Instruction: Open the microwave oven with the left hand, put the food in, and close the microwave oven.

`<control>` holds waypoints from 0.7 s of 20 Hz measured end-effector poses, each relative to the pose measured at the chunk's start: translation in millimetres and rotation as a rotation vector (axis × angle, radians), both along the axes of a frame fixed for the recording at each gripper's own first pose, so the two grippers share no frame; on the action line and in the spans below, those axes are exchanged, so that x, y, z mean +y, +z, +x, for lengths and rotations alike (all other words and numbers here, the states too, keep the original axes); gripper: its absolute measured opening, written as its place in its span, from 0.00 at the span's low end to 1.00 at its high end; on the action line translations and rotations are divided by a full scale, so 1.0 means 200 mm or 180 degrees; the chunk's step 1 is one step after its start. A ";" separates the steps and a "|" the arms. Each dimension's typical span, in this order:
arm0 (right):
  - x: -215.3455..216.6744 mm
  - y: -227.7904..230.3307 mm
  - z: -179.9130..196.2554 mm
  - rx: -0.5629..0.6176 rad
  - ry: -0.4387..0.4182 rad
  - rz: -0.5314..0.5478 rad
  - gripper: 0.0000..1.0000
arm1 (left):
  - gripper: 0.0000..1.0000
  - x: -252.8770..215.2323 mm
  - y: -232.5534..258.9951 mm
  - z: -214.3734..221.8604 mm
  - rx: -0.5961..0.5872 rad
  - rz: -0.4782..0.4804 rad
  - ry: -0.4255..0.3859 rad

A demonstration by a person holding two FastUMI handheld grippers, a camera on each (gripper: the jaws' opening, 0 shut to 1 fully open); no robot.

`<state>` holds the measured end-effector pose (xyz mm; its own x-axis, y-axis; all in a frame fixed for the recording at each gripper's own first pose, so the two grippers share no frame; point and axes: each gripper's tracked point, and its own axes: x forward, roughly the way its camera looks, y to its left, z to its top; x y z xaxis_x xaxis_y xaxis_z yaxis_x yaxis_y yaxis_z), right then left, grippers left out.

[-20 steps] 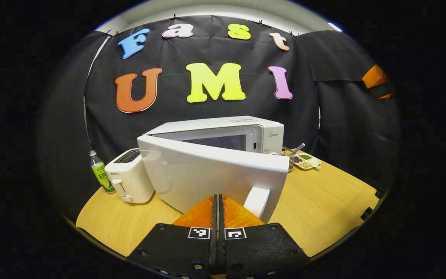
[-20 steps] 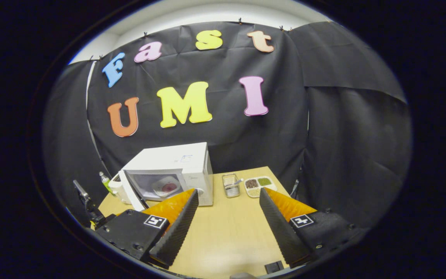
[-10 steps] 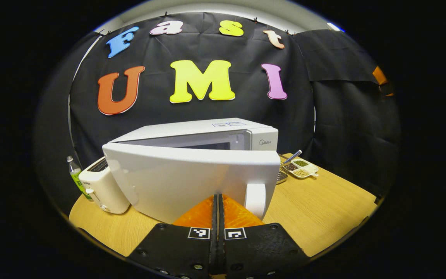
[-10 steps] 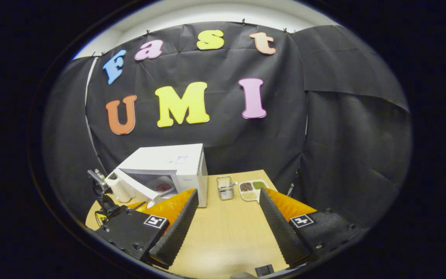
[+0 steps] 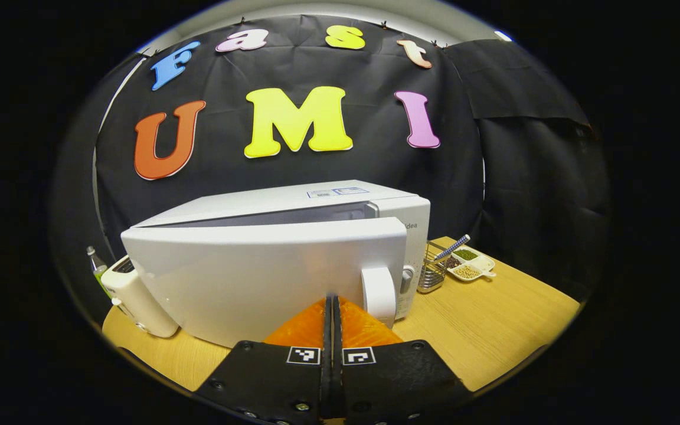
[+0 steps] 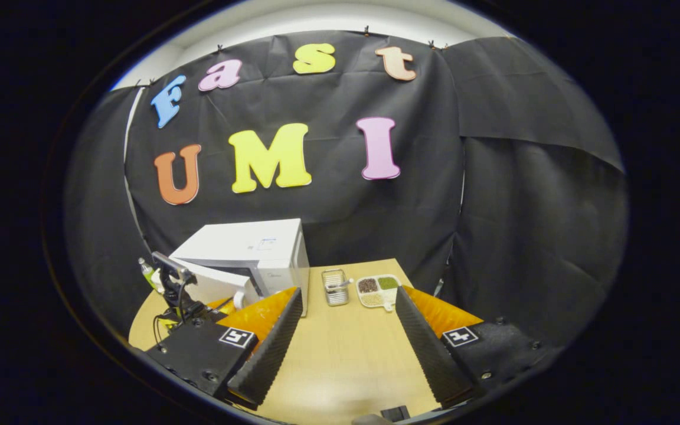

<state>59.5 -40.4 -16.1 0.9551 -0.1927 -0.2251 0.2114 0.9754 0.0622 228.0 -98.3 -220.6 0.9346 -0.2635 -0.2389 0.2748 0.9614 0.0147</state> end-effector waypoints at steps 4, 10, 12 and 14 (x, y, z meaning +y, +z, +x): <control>-0.07 -0.02 0.01 0.0035 -0.0051 0.0005 1.00 | 0.00 -0.04 -0.01 0.12 0.0042 -0.0045 0.0053; -0.10 -0.04 0.05 0.0055 -0.0063 0.0067 1.00 | 0.00 -0.06 -0.04 0.20 0.0062 -0.0013 0.0153; -0.11 -0.06 0.06 0.0068 -0.0066 0.0086 1.00 | 0.00 -0.06 -0.03 0.20 0.0047 0.0010 0.0158; -0.11 -0.05 0.06 0.0053 -0.0070 0.0106 0.92 | 0.00 -0.05 -0.03 0.21 0.0048 0.0009 0.0160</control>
